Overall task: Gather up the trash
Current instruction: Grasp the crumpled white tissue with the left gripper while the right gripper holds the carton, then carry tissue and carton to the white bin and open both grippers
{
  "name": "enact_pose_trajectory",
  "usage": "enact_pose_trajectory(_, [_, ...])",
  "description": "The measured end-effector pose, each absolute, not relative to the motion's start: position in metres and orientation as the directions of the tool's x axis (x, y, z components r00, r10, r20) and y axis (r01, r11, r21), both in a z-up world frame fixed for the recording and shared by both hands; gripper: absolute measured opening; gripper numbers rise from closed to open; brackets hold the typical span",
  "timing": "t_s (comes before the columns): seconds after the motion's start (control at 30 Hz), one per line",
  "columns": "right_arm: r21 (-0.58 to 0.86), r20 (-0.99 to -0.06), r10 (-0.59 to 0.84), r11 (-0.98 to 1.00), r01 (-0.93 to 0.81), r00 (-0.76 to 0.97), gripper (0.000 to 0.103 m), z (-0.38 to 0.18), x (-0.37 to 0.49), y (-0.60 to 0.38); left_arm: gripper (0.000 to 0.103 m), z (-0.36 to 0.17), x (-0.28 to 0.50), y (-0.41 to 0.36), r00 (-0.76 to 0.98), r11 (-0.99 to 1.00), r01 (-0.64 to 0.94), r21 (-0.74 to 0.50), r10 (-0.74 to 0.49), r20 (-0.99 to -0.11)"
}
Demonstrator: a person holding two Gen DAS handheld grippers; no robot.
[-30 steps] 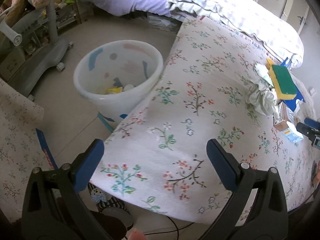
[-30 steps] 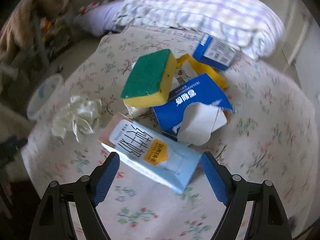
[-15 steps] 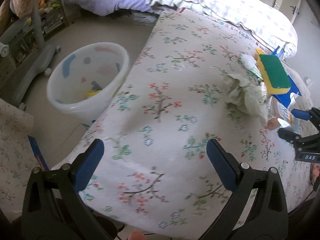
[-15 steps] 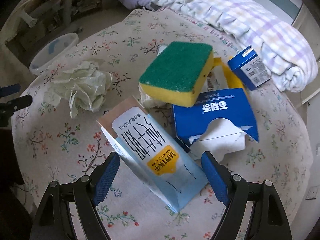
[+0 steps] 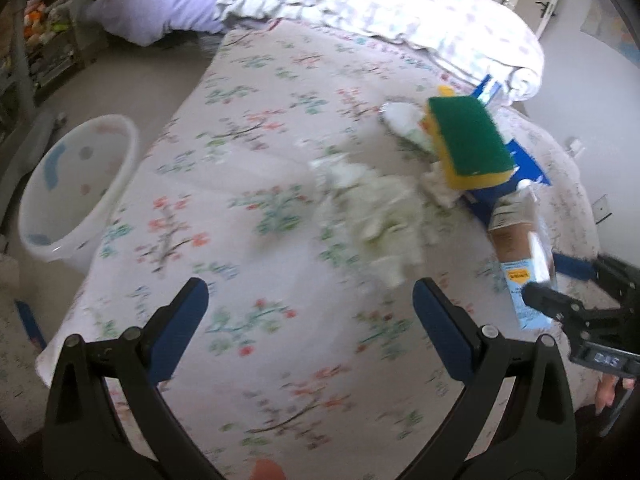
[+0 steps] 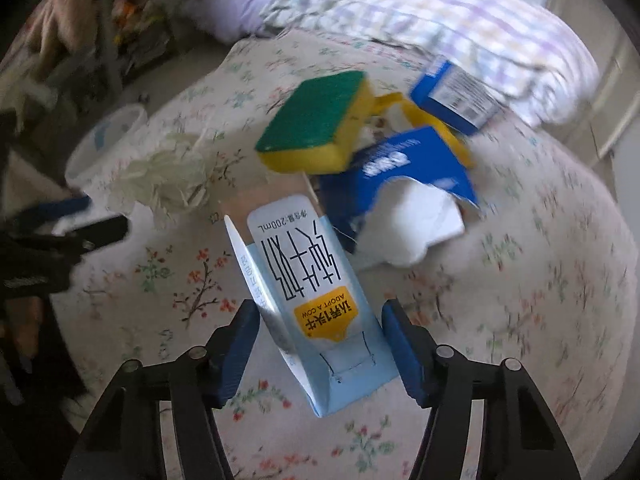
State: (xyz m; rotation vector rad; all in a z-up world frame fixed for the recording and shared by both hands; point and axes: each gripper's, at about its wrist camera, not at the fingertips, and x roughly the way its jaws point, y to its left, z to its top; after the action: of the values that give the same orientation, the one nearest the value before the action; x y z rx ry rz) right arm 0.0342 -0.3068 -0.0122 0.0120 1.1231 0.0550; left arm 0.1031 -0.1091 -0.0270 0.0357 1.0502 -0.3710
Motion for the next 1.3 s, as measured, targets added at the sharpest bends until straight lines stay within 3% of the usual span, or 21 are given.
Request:
enact_pose_trajectory(0.23, [0.142,-0.894,0.081,0.984,0.108,0.441,0.061,-0.001,0.003,-0.345,0.098,-0.024,0.113,-0.133,0.476,0.924,0.330,-0.194,-0.341,-0.811])
enact_pose_trajectory(0.43, [0.214,-0.885,0.109,0.959,0.186,0.453,0.059,0.001,-0.007,-0.362,0.076,-0.028,0.119,-0.139,0.493,0.895,0.357,-0.269,-0.425,-0.759])
enact_pose_trajectory(0.57, [0.222,-0.882,0.109,0.954,0.200,0.459,0.058,0.004,-0.011,-0.366,0.055,-0.036,0.124,-0.141,0.486,0.893,0.355,-0.276,-0.428,-0.762])
enact_pose_trajectory(0.63, [0.225,-0.884,0.111,0.952,0.207,0.453,0.058,0.001,-0.010,-0.366,0.052,-0.036,0.123,-0.140,0.488,0.891,0.359,-0.277,-0.432,-0.759])
enact_pose_trajectory(0.73, [0.222,-0.890,0.110,0.952,0.211,0.442,0.058,-0.004,-0.007,-0.366,0.037,-0.032,0.122,-0.140,0.476,0.880,0.383,-0.280,-0.448,-0.757])
enact_pose_trajectory(1.3, [0.232,-0.901,0.125,0.948,0.219,0.415,0.058,-0.014,0.011,-0.351,0.034,-0.015,0.104,-0.114,0.452,0.858,0.400,-0.321,-0.490,-0.746])
